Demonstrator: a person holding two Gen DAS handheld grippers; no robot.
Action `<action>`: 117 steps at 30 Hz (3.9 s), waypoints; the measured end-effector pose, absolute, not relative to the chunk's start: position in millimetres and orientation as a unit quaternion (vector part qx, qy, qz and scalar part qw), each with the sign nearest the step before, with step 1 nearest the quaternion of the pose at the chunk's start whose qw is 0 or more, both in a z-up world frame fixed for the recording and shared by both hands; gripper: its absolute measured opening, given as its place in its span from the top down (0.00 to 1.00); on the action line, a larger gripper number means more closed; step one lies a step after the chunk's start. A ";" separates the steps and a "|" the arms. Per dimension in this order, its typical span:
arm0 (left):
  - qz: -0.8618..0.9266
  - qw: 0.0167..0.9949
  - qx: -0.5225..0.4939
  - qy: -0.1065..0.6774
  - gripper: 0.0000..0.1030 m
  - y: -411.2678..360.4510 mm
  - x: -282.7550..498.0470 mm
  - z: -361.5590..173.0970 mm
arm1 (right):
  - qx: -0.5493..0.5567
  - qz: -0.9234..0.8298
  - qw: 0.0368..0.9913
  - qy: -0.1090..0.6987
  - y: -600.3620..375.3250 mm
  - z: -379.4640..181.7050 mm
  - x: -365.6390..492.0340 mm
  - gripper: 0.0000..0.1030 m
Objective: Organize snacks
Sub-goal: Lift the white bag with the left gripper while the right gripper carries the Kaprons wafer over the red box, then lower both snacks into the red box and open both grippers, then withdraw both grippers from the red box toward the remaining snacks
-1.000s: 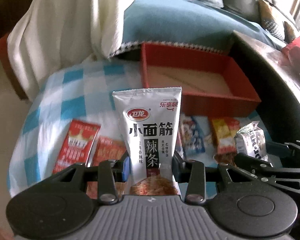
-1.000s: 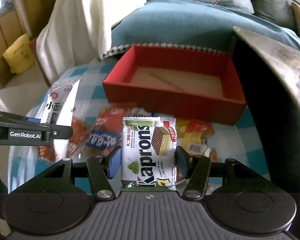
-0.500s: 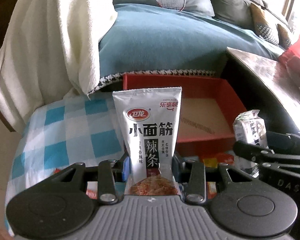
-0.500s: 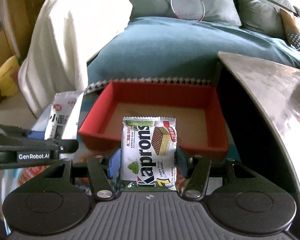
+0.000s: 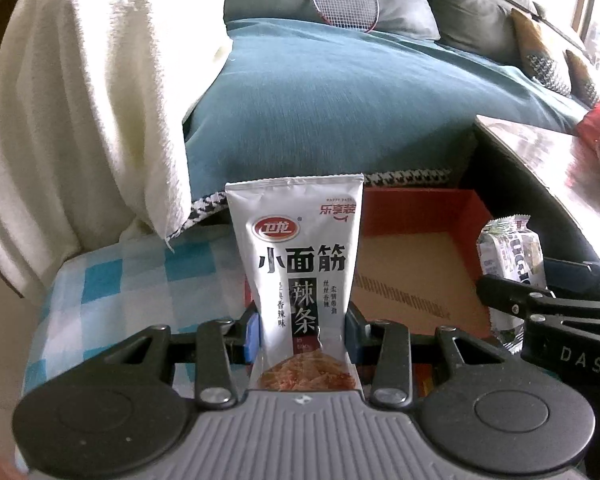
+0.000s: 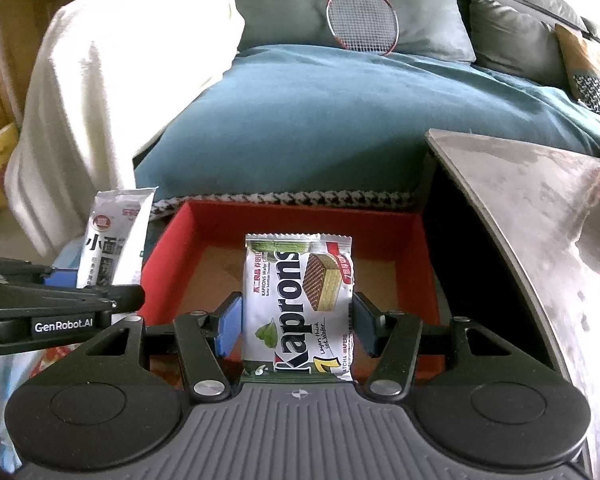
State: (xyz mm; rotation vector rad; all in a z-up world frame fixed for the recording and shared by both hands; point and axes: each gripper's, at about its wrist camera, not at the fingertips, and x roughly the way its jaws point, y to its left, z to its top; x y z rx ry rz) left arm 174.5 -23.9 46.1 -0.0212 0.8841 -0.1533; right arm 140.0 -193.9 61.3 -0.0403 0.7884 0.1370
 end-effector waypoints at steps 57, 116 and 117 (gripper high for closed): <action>-0.064 0.870 0.040 0.487 0.54 -72.2 255.2 -31.4 | -0.030 0.042 0.879 0.474 -203.2 -28.3 233.7 0.36; -0.059 0.881 0.014 0.469 0.40 0.0 120.8 25.1 | -0.001 0.084 0.888 0.452 -160.2 36.5 100.9 0.25; -0.057 0.880 0.014 0.472 0.40 2.8 118.0 23.7 | -0.001 0.085 0.887 0.454 -158.8 35.7 98.0 0.25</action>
